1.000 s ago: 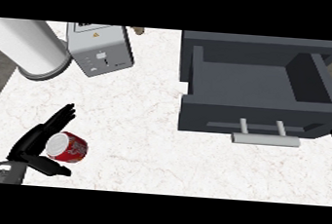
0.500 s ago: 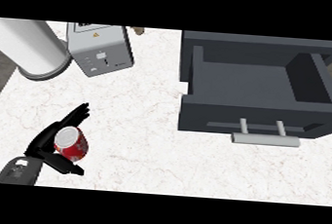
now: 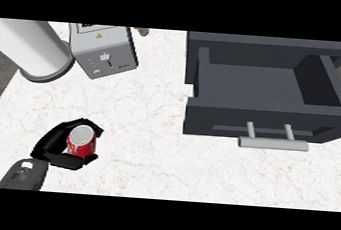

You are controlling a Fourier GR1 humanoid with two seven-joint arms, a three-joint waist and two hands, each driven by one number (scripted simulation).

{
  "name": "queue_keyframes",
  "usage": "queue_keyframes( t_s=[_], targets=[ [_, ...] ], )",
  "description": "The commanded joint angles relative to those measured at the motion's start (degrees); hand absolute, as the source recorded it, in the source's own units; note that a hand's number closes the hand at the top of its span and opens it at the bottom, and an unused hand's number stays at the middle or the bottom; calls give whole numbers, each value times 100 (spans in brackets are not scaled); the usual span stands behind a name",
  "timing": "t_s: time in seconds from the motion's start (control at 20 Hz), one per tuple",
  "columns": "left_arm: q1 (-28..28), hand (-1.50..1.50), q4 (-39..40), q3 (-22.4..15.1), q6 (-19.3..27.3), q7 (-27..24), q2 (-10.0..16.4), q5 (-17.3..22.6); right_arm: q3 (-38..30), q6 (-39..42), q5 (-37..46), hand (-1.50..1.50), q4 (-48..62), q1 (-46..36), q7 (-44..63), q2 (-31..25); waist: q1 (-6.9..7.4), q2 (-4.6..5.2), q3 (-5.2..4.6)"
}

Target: Pick up the can, place it into the drawer and close the drawer

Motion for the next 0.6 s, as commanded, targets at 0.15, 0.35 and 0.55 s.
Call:
queue_keyframes(
  t_s=[0.15, 0.35, 0.55],
  targets=[
    [175, 150, -739, -23, -815, 516, -121, 532, -245, 223, -281, -150, -13, 427, -342, -55, 3, -12, 4],
    [118, 150, -776, 680, 709, 1058, -579, 956, 61, -175, 37, -150, 27, -38, -1, 46, 58, -3, 3],
    [-345, 150, -749, 1427, 2401, 1412, -1101, 1298, 135, -170, 101, -150, -120, -61, 47, 28, 59, 2, 1]
  ],
)
